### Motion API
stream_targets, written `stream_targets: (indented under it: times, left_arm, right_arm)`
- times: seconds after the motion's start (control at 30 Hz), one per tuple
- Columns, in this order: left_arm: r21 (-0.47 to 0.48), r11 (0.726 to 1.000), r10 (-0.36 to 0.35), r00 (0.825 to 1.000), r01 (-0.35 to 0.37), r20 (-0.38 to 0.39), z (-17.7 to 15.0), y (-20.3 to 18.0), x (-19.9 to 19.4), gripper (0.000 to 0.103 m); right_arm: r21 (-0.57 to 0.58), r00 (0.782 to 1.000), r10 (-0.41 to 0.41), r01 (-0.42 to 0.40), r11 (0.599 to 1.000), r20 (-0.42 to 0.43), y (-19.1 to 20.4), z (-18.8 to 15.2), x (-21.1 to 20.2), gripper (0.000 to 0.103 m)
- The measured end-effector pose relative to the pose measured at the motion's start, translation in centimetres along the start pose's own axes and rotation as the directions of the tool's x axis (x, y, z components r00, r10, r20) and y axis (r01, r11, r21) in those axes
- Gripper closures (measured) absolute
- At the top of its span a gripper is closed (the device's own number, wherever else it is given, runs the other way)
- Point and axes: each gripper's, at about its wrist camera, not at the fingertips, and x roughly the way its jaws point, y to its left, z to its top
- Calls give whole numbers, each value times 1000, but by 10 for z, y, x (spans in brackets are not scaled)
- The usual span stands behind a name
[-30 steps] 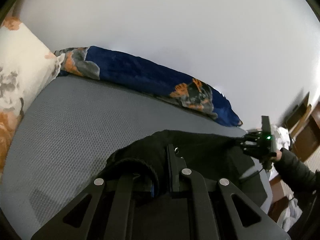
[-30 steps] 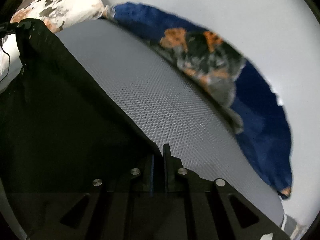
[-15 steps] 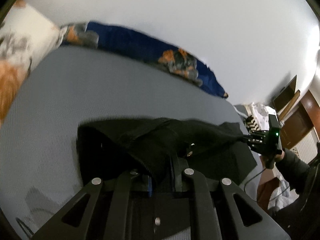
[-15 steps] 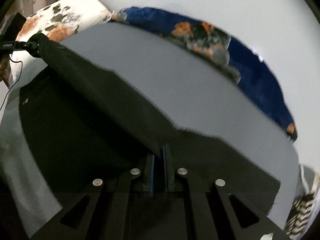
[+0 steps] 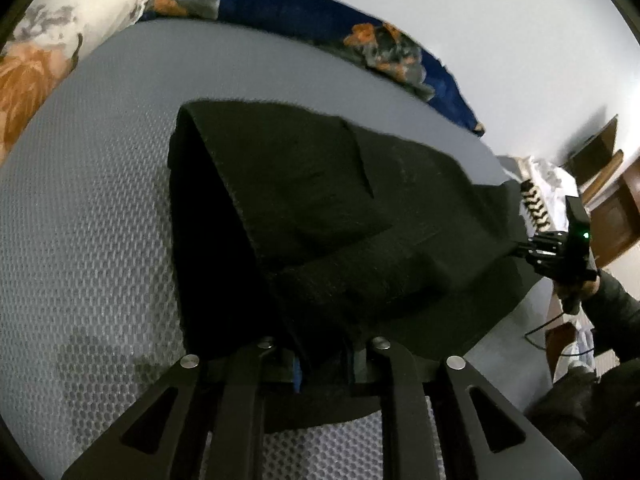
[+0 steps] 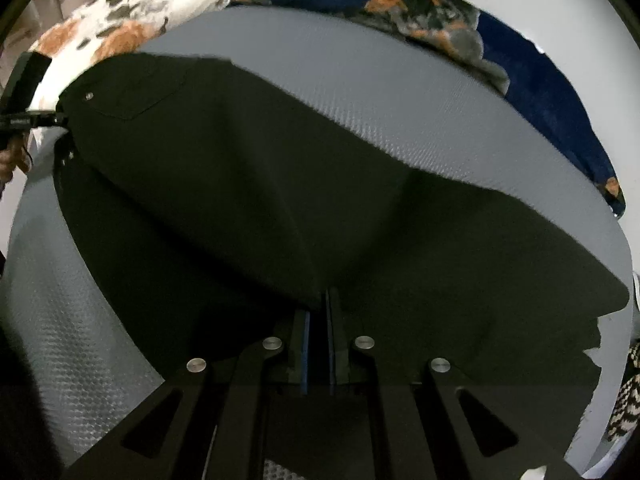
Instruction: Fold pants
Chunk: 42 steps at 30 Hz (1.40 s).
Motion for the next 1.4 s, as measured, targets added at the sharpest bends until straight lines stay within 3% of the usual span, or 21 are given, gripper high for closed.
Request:
stream_targets:
  times: [0.47, 0.57, 0.7, 0.87, 0.9, 0.93, 0.97, 1.0, 1.13, 1.3, 1.4]
  left_arm:
    - [-35, 998, 46, 995, -50, -90, -7, -15, -17, 80]
    - [-28, 998, 47, 994, -50, -100, -5, -19, -17, 75]
    - [-105, 994, -2, 993, -11, -117, 0, -11, -18, 74]
    - [-195, 977, -106, 991, 88, -86, 1, -3, -31, 71]
    - [-211, 973, -116, 990, 97, -80, 1, 1, -34, 64]
    - [-233, 968, -115, 990, 94, -76, 0, 6, -37, 43]
    - [-247, 965, -110, 991, 90, -71, 0, 10, -39, 28]
    - [-287, 953, -105, 994, 95, -18, -2, 21, -49, 17]
    - [-387, 910, -123, 988, 150, 93, -3, 43, -68, 17]
    - [-496, 861, -81, 993, 115, 88, -8, 41, -77, 17]
    - [-541, 829, -114, 990, 138, 78, -12, 20, -75, 19]
  right_arm:
    - [22, 1000, -10, 10, 1000, 11, 0, 3, 5, 96]
    - [28, 1000, -9, 9, 1000, 21, 0, 0, 4, 96]
    - [48, 999, -2, 0, 999, 35, -1, -2, 4, 96]
    - [66, 999, 6, -9, 998, 46, -2, -3, 4, 96]
    - [70, 999, 7, -11, 997, 48, -3, -3, 4, 96]
    - [72, 999, 8, -11, 997, 49, -3, -3, 4, 96]
    - [71, 999, 7, -10, 997, 50, -3, -2, 4, 96]
    - [70, 999, 6, -9, 998, 51, -3, -3, 4, 96]
    - [76, 999, 7, -11, 997, 52, -5, -3, 5, 96]
    - [70, 999, -1, -2, 998, 49, -3, -2, 5, 95]
    - [66, 999, -2, -1, 998, 49, -4, -2, 5, 95]
